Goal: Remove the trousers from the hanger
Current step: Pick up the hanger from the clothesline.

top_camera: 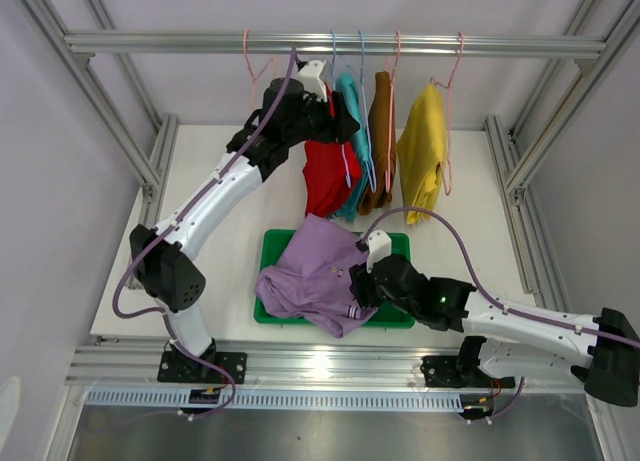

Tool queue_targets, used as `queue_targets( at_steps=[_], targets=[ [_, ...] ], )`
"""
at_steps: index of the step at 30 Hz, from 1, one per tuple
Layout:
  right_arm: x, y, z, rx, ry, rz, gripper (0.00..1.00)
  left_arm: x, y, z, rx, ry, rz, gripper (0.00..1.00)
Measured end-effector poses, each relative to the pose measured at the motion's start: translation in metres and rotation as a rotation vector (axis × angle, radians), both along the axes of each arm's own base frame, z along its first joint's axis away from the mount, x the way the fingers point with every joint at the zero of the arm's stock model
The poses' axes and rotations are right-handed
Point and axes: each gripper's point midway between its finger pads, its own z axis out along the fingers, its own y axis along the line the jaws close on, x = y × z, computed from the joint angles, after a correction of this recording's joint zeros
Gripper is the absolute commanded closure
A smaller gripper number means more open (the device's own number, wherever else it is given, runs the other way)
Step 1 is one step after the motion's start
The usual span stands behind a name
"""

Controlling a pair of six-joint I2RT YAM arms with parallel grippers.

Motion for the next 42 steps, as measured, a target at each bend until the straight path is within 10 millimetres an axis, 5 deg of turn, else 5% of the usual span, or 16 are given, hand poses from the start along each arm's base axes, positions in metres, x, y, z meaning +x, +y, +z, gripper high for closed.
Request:
queue_targets(
  at_steps=[6,13,16,17,18,28,42],
  targets=[
    [0.0,-0.003,-0.004,-0.009,0.004,-0.005,0.44,0.009,-0.009,-0.014,-0.011,0.025,-0.001,0.6],
    [0.003,-0.005,-0.005,-0.012,0.005,-0.013,0.44,0.012,-0.015,0.004,-0.061,-0.03,-0.017,0.6],
    [0.003,-0.005,-0.005,-0.012,0.006,-0.013,0.44,0.013,-0.017,0.01,-0.079,-0.047,-0.02,0.78],
    [0.002,-0.005,-0.005,-0.012,0.006,-0.013,0.44,0.013,-0.018,0.012,-0.085,-0.05,-0.02,0.98],
    [0.002,-0.005,-0.005,-0.012,0.006,-0.012,0.44,0.013,-0.018,0.012,-0.095,-0.042,-0.017,0.99],
    [0.002,-0.005,-0.005,-0.011,0.007,-0.012,0.44,0.014,-0.013,0.013,-0.104,-0.042,0.008,1.0],
    [0.002,-0.004,-0.005,-0.01,0.01,-0.009,0.44,0.013,0.025,0.025,-0.078,-0.041,0.193,1.0]
  ],
)
